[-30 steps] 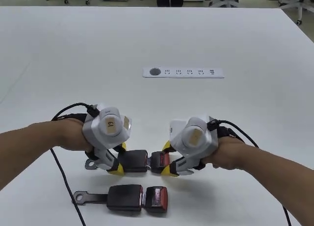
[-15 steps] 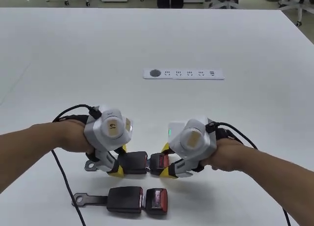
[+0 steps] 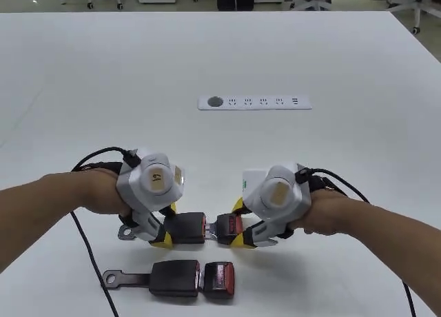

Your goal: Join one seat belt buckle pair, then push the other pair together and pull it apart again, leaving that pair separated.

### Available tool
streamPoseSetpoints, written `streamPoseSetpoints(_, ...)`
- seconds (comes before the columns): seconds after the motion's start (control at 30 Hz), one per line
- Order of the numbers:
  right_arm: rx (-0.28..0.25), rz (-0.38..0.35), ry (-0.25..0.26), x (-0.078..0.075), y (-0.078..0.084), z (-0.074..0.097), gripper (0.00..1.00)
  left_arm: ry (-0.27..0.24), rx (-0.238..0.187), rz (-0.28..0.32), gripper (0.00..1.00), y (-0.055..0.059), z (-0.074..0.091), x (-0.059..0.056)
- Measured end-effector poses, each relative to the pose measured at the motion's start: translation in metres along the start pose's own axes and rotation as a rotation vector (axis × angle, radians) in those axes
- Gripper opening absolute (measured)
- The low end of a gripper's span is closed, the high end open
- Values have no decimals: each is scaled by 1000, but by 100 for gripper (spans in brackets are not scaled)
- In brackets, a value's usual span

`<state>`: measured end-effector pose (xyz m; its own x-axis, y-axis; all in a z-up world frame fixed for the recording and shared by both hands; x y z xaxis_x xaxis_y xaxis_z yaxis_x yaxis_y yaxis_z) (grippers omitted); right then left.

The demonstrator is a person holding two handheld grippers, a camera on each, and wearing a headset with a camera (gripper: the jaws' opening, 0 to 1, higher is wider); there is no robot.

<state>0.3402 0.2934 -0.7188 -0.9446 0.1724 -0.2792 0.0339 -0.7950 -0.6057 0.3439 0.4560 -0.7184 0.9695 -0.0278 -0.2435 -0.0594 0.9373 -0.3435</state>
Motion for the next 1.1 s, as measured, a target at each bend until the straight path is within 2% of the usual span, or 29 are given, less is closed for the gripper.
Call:
streamPoseSetpoints(0.1, -14, -14, 2, 1, 0, -1, 28, 2, 0, 2, 31, -1, 0, -1)
streamPoseSetpoints(0.37, -12, -2, -3, -1, 1, 0, 28, 6, 1, -3, 32, 0, 0, 0)
streamPoseSetpoints(1.1, 63, 3, 1, -8, 24, 22, 29, 2, -14, -8, 33, 2, 1, 0)
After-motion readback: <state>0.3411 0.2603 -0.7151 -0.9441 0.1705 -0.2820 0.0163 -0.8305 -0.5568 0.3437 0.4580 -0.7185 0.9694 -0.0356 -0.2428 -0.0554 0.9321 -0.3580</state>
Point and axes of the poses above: the centre of the closed fingertips' face, and the gripper's own axes: z roughly backward along the fingers, x roughly to its left, y roughly out of its underside, the point moved 7 cm from there along z, roughly backward along the fingers, and after that the axes turned 14 degrees about y, right-handed, at the moved point
